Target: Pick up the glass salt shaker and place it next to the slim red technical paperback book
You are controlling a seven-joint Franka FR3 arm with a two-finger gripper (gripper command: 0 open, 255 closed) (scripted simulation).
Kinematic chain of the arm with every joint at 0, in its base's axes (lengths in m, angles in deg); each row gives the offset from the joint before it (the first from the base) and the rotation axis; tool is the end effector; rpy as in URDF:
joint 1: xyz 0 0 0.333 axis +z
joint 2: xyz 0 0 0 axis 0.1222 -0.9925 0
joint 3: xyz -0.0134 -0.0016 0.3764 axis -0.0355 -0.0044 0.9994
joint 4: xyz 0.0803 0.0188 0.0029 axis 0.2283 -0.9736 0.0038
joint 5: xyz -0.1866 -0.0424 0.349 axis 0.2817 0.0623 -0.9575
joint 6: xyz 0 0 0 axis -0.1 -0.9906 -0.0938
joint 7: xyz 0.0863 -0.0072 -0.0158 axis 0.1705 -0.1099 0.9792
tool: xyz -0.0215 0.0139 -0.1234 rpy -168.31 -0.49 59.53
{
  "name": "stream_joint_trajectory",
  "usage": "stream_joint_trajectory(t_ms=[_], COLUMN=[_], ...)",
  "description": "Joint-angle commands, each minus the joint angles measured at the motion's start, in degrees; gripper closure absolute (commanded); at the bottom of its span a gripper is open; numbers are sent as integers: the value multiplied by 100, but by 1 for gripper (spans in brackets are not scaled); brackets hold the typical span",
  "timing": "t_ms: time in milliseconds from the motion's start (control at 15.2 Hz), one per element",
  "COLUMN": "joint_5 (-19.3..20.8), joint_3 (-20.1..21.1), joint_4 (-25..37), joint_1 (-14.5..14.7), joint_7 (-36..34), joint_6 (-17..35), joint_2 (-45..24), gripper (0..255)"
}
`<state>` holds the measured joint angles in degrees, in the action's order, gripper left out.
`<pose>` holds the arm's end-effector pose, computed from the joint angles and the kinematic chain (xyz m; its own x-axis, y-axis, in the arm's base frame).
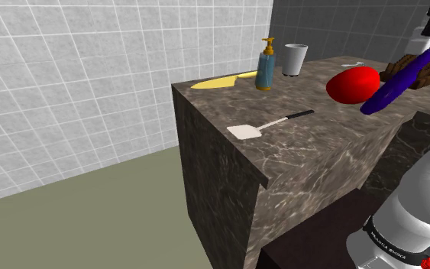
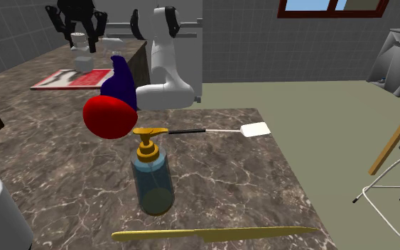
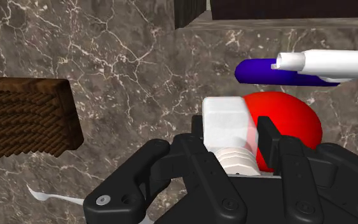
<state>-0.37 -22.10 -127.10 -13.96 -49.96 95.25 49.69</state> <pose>0.1144 -0.1874 0.7649 0.9791 -0.1828 0.0896 -0.1920 -0.9753 0.1089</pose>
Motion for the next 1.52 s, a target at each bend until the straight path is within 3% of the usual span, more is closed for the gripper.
stream_joint_trajectory(t_ms=[0, 594, 1452], joint_5=[176, 1115, 1336], joint_3=[-146, -941, -1127], joint_4=[6, 380, -1040], joint_1=[-51, -179, -364], joint_7=[244, 1474, 1262], joint_6=[-150, -687, -93], joint_2=[204, 798, 1623], gripper=[255, 255, 255])
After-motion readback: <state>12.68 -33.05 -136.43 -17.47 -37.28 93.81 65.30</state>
